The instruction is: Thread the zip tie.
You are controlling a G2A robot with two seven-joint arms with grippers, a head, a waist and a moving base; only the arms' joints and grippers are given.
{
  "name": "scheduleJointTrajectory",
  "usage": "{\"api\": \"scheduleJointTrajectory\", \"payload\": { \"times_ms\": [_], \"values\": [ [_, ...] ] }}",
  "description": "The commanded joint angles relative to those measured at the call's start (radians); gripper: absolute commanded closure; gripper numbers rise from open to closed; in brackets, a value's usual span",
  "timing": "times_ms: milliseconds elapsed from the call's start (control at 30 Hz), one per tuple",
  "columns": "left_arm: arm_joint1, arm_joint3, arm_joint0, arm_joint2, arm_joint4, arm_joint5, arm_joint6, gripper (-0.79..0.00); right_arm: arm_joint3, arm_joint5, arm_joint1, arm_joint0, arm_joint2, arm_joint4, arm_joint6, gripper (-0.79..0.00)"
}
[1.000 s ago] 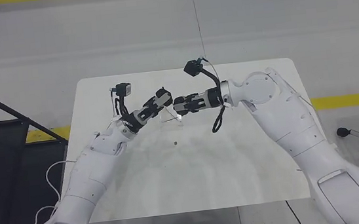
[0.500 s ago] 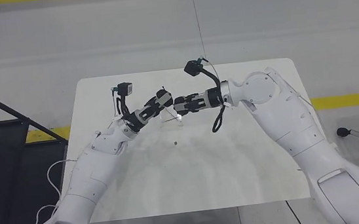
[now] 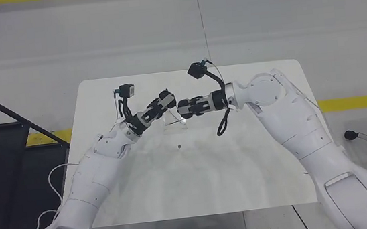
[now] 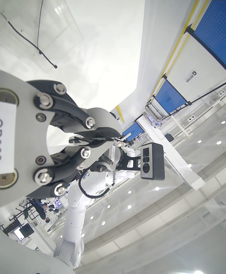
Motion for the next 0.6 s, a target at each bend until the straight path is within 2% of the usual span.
{"api": "scheduleJointTrajectory", "payload": {
  "times_ms": [0,333,433,567],
  "values": [
    [0.000,0.000,0.000,0.000,0.001,0.001,0.000,-0.120,0.000,-0.001,0.000,0.000,-0.001,0.000,0.000,0.000],
    [-0.002,-0.001,0.000,-0.003,0.004,-0.001,0.001,-0.111,0.001,0.000,0.000,0.001,-0.004,0.002,0.002,0.000],
    [-0.002,-0.003,0.002,-0.003,0.002,-0.003,0.000,-0.015,0.000,-0.002,0.000,0.001,-0.006,0.002,0.003,0.000],
    [-0.002,-0.002,0.003,-0.006,0.006,-0.004,0.003,0.000,0.000,0.000,0.000,0.001,-0.007,0.000,0.001,0.000]
  ]
}}
